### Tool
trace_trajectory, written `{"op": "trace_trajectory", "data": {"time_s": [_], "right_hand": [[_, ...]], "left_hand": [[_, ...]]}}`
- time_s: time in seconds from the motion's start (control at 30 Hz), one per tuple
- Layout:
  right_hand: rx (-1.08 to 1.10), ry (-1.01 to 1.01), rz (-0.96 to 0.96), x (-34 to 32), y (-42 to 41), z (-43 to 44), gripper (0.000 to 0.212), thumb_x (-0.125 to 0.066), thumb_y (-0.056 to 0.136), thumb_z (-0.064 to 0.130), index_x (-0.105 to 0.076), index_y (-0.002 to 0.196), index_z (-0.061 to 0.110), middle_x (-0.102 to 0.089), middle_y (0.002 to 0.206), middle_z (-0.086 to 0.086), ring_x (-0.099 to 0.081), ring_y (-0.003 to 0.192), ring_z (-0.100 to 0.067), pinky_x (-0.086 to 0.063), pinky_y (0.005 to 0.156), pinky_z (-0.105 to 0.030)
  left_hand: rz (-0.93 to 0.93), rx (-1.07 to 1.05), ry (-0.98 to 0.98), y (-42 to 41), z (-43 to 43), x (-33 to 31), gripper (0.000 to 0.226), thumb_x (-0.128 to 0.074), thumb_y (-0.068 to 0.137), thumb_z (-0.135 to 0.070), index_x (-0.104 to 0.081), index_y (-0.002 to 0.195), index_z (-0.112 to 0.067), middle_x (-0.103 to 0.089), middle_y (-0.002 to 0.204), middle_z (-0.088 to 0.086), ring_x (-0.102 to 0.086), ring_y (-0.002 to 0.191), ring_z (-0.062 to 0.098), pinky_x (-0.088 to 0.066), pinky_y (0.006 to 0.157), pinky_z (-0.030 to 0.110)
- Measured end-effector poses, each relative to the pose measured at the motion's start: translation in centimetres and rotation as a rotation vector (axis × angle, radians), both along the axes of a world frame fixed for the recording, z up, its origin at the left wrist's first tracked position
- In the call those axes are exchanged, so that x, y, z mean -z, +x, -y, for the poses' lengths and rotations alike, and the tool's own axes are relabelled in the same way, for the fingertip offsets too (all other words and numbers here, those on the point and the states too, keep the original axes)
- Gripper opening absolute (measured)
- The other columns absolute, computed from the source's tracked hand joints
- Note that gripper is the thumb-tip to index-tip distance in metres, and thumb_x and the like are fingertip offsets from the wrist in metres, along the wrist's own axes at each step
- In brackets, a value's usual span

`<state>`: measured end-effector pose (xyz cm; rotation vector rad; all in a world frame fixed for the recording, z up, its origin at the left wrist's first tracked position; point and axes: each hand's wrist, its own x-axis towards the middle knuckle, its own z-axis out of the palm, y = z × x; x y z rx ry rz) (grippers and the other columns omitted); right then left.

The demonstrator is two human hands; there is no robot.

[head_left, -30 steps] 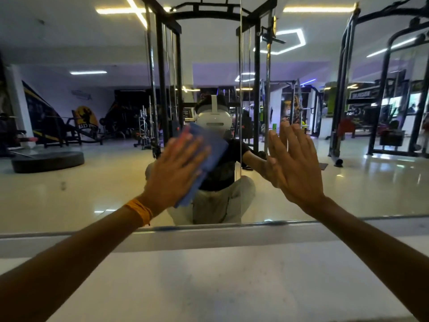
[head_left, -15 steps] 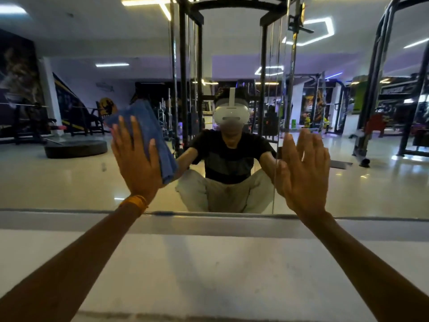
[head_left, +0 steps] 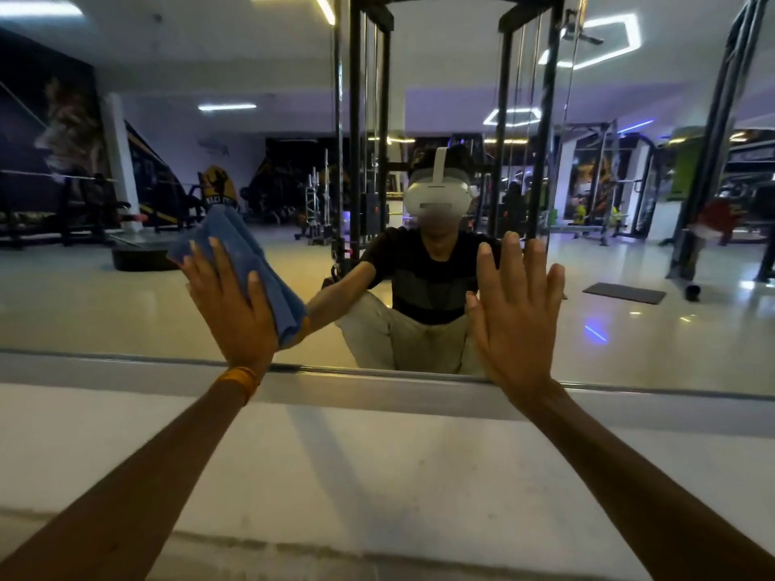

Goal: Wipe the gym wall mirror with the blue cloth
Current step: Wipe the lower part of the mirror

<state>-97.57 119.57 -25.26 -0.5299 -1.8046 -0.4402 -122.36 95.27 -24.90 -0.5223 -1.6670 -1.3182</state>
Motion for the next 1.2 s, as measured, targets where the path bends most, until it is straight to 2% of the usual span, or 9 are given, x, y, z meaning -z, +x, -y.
{"op": "trace_trajectory", "data": {"time_s": [0.2, 0.33, 0.47, 0.53, 0.67, 0.8, 0.97, 1.1, 1.2], "right_hand": [[-0.024, 0.023, 0.017, 0.1, -1.0, 1.2, 0.059, -0.041, 0.109, 0.046, -0.026, 0.162, 0.025, -0.010, 0.171, -0.013, -0.003, 0.158, -0.038, -0.008, 0.124, -0.063], [0.000, 0.062, 0.052, 0.2, -0.4, 0.3, 0.061, -0.042, 0.108, 0.046, -0.025, 0.163, 0.026, -0.009, 0.171, -0.013, -0.003, 0.158, -0.037, -0.004, 0.126, -0.060], [-0.011, 0.082, 0.048, 0.3, -0.4, 0.5, 0.061, -0.041, 0.108, 0.045, -0.024, 0.163, 0.025, -0.008, 0.171, -0.013, -0.004, 0.158, -0.038, -0.001, 0.126, -0.058], [-0.020, 0.060, 0.026, 0.2, -0.7, 0.8, 0.061, -0.041, 0.108, 0.044, -0.024, 0.163, 0.024, -0.008, 0.171, -0.013, -0.004, 0.157, -0.039, -0.002, 0.126, -0.059], [-0.079, 0.057, 0.052, 0.1, 0.1, 1.3, 0.061, -0.039, 0.107, 0.045, -0.027, 0.162, 0.023, -0.009, 0.171, -0.014, -0.005, 0.158, -0.039, -0.006, 0.125, -0.062], [-0.109, 0.021, 0.046, -0.1, 2.7, 0.5, 0.060, -0.044, 0.105, 0.038, -0.030, 0.161, 0.020, -0.011, 0.171, -0.014, -0.007, 0.158, -0.036, -0.010, 0.124, -0.062], [-0.089, 0.102, 0.108, -0.2, 5.2, -1.0, 0.059, -0.041, 0.104, 0.040, -0.029, 0.159, 0.024, -0.019, 0.168, -0.017, -0.017, 0.155, -0.041, -0.015, 0.122, -0.064], [-0.081, 0.125, 0.105, -0.5, 5.1, -1.5, 0.057, -0.044, 0.104, 0.040, -0.038, 0.156, 0.018, -0.026, 0.166, -0.018, -0.023, 0.153, -0.042, -0.021, 0.120, -0.065], [-0.070, 0.095, 0.112, -0.8, 6.6, -2.3, 0.058, -0.039, 0.106, 0.042, -0.037, 0.157, 0.016, -0.025, 0.167, -0.017, -0.021, 0.154, -0.039, -0.021, 0.121, -0.063]], "left_hand": [[-0.457, 0.133, -0.461, 6.3, -5.7, 3.1, 0.067, -0.029, 0.109, -0.049, -0.008, 0.165, -0.018, 0.005, 0.172, 0.007, 0.006, 0.159, 0.032, 0.004, 0.128, 0.050], [-0.207, 0.050, -0.187, 0.1, -1.2, -0.2, 0.065, -0.033, 0.109, -0.039, -0.018, 0.162, -0.006, -0.012, 0.170, 0.021, -0.008, 0.158, 0.039, -0.010, 0.127, 0.058], [-0.050, 0.038, -0.007, -3.9, 3.0, -0.8, 0.068, -0.034, 0.108, -0.041, -0.017, 0.162, -0.003, -0.011, 0.169, 0.024, -0.006, 0.157, 0.043, -0.009, 0.125, 0.064], [-0.060, 0.046, -0.090, -0.5, 0.7, 0.2, 0.069, -0.040, 0.105, -0.038, -0.019, 0.161, -0.004, -0.012, 0.169, 0.025, -0.007, 0.157, 0.042, -0.008, 0.126, 0.062], [-0.422, 0.112, -0.494, 5.6, -5.0, 3.9, 0.071, -0.037, 0.107, -0.046, -0.008, 0.164, -0.016, -0.002, 0.171, 0.015, 0.001, 0.159, 0.036, 0.001, 0.128, 0.053], [-0.413, 0.061, -0.353, -0.3, -1.4, 0.5, 0.065, -0.025, 0.110, -0.049, 0.002, 0.163, -0.023, -0.001, 0.170, 0.014, 0.008, 0.158, 0.026, 0.000, 0.129, 0.051], [-0.196, 0.038, -0.141, -1.9, 0.3, -1.7, 0.067, -0.030, 0.111, -0.046, -0.015, 0.163, -0.007, -0.010, 0.170, 0.022, -0.004, 0.158, 0.040, -0.007, 0.126, 0.062], [-0.400, 0.094, -0.363, 6.3, -6.8, 0.5, 0.065, -0.033, 0.109, -0.046, -0.019, 0.162, -0.011, -0.011, 0.170, 0.019, 0.005, 0.158, 0.030, 0.001, 0.129, 0.050], [-0.491, 0.082, -0.433, 7.1, -8.1, -0.1, 0.064, -0.032, 0.109, -0.046, -0.021, 0.162, -0.010, -0.009, 0.170, 0.013, 0.007, 0.159, 0.027, 0.002, 0.129, 0.048]]}}
